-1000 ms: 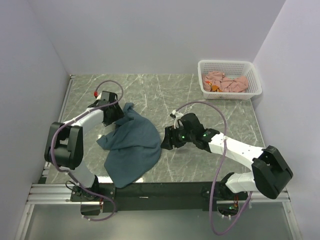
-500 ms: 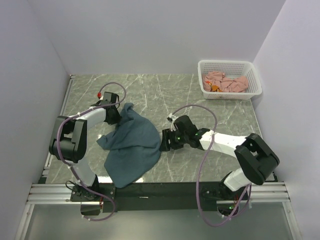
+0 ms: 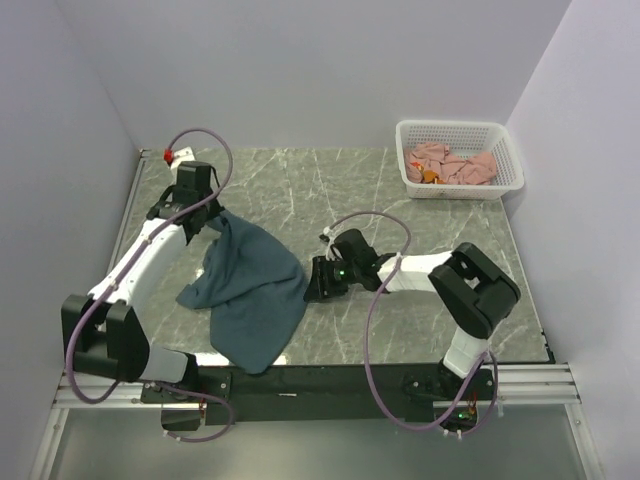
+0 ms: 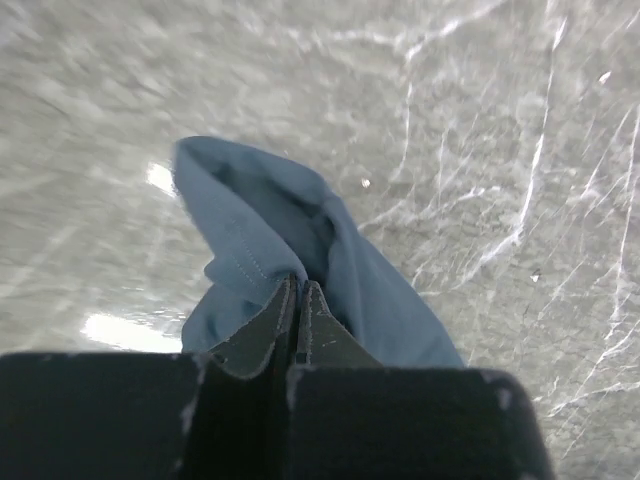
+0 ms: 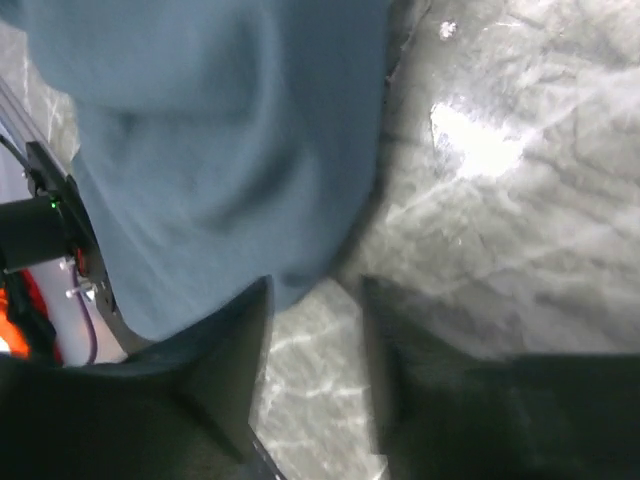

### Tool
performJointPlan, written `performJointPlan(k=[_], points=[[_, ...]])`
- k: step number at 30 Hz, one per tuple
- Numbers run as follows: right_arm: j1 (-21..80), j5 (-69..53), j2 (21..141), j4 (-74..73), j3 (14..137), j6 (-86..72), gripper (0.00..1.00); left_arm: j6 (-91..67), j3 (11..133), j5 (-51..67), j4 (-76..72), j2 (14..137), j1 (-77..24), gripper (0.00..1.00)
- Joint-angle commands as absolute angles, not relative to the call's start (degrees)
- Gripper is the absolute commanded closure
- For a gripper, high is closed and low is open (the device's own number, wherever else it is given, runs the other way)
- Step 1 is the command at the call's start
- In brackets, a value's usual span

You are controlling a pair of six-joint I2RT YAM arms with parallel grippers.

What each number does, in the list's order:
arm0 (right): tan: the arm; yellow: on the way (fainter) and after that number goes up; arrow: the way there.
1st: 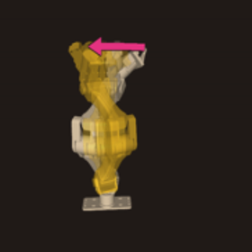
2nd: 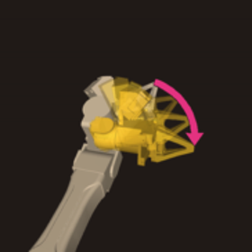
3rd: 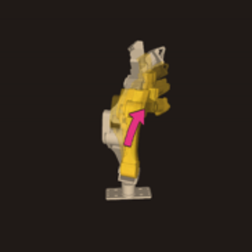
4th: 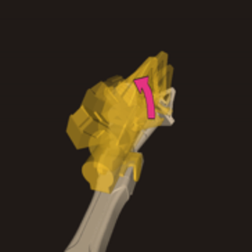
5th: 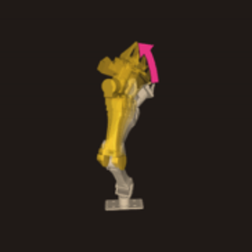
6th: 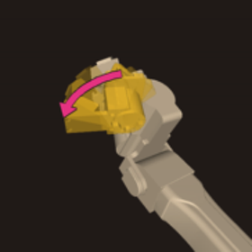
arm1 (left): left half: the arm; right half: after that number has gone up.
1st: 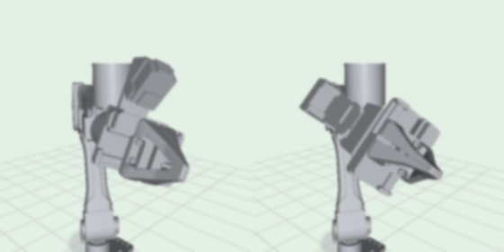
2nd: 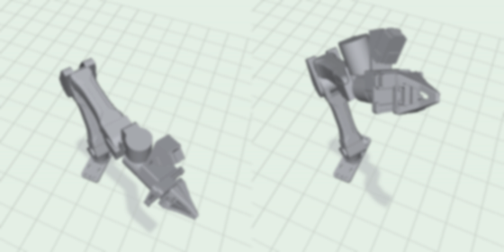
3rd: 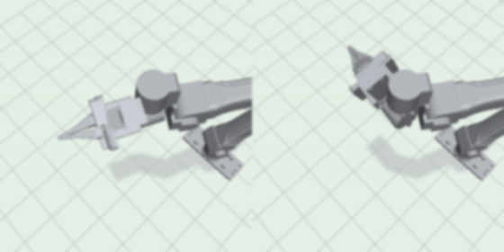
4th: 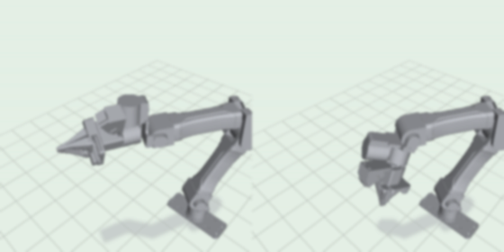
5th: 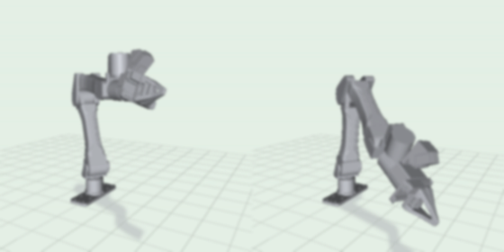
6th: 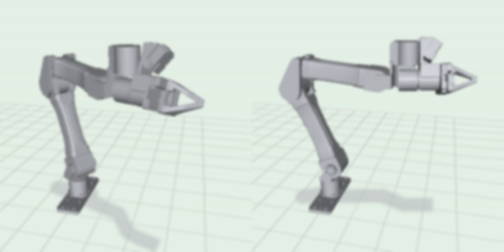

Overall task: Fold and stack the t-shirts
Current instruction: Flatten the tshirt out

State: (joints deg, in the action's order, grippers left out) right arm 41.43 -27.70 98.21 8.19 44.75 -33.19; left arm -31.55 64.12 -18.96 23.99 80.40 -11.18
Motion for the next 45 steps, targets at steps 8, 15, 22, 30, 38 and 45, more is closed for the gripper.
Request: performJointPlan(k=[8,15,22,30,38,45], points=[[40.88,-21.19,98.8,1.69,50.8,-29.1,1.0,-26.28,73.81,-25.22,31.89,72.51,-9.67,0.99],[41.57,-22.66,95.8,-2.82,54.76,-26.88,0.66,-25.49,78.66,-23.38,34.63,70.05,-9.14,0.99],[46.04,-25.66,99.13,6.94,52.03,-37.17,0.27,-26.19,78.57,-21.01,35.15,68.38,-9.14,0.99],[52.9,-21.81,107.66,6.68,59.41,-39.63,0.23,-25.14,81.21,-21.36,36.65,67.24,-9.14,0.99],[55.81,-7.93,110.41,0.26,63.99,-39.11,0.75,-25.4,80.68,-22.49,37.44,65.3,-9.14,0.99],[44.85,3.34,95.29,-14.92,60.91,-24.03,1.0,-24.26,87.0,-31.37,40.6,65.74,-5.72,0.99]])
